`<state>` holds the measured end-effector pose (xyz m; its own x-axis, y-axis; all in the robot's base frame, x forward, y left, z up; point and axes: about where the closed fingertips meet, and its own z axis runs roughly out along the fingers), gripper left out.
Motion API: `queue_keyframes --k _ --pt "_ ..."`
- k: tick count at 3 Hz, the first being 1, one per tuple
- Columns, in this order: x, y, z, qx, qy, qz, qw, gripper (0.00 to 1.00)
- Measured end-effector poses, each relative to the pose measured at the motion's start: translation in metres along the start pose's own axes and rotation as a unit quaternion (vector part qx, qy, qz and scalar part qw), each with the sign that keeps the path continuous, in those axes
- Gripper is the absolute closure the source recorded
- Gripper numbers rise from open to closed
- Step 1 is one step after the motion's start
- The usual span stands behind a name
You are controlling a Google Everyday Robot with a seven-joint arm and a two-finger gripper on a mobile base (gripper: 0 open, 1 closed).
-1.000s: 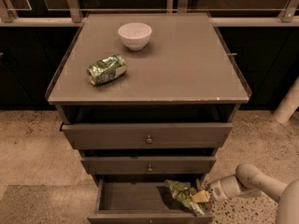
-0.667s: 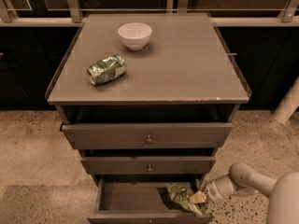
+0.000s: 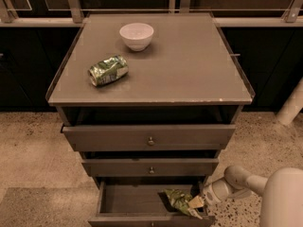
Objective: Place green jalapeno chip bag into bottom drawer
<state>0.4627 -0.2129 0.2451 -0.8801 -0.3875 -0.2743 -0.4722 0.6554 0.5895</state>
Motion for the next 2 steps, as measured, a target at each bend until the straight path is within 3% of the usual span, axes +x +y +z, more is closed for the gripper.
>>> queue_keyframes --k 2 --pt "0.0000 -0.0001 0.0004 0.000 0.000 0.000 1.0000 0.36"
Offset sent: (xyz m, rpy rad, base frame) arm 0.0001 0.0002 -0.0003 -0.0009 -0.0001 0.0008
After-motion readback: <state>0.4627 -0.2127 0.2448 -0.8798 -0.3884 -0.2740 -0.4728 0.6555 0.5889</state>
